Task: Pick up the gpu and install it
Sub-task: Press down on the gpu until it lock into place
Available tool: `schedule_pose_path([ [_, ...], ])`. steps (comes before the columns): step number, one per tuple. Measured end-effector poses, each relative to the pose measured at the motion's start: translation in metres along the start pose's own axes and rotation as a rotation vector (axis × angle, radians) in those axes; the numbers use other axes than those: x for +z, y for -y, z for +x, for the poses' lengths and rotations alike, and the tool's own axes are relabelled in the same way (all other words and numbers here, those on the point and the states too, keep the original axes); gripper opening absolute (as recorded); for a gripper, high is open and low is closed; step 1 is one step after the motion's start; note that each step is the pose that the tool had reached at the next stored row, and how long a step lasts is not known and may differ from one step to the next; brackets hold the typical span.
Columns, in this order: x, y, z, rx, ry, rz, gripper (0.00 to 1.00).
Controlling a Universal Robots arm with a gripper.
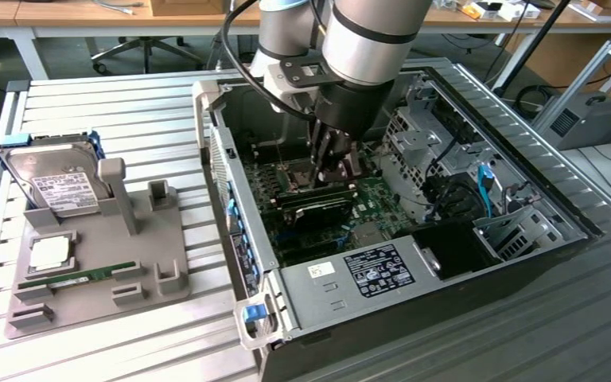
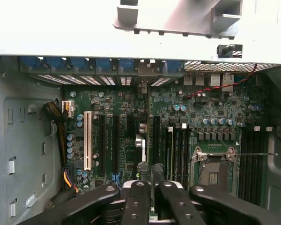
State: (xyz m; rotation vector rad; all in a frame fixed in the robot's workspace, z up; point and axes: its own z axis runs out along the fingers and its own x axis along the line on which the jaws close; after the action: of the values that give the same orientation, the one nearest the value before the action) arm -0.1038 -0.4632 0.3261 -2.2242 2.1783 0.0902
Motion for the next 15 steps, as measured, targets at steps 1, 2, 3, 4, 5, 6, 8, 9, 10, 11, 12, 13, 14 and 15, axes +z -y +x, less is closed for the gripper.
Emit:
schedule_pose_path([
  [1,0.0,0.0,0.0,0.0,0.0,0.0,0.11],
  [2,0.0,0.0,0.0,0.0,0.0,0.0,0.11],
  [3,0.0,0.0,0.0,0.0,0.0,0.0,0.11],
  [4,0.0,0.0,0.0,0.0,0.0,0.0,0.11],
  [5,0.0,0.0,0.0,0.0,0.0,0.0,0.11],
  [6,0.0,0.0,0.0,0.0,0.0,0.0,0.11],
  [8,0.0,0.0,0.0,0.0,0.0,0.0,0.11],
  [9,0.0,0.0,0.0,0.0,0.0,0.0,0.11],
  [10,0.0,0.0,0.0,0.0,0.0,0.0,0.11],
  [11,0.0,0.0,0.0,0.0,0.0,0.0,0.11],
  [12,0.0,0.0,0.0,0.0,0.0,0.0,0.11],
  [13,0.0,0.0,0.0,0.0,0.0,0.0,0.11],
  [14,0.0,0.0,0.0,0.0,-0.0001,-0.0001,0.11],
  [15,0.0007,0.0,0.0001,0.0,0.0001,0.0001,0.11],
])
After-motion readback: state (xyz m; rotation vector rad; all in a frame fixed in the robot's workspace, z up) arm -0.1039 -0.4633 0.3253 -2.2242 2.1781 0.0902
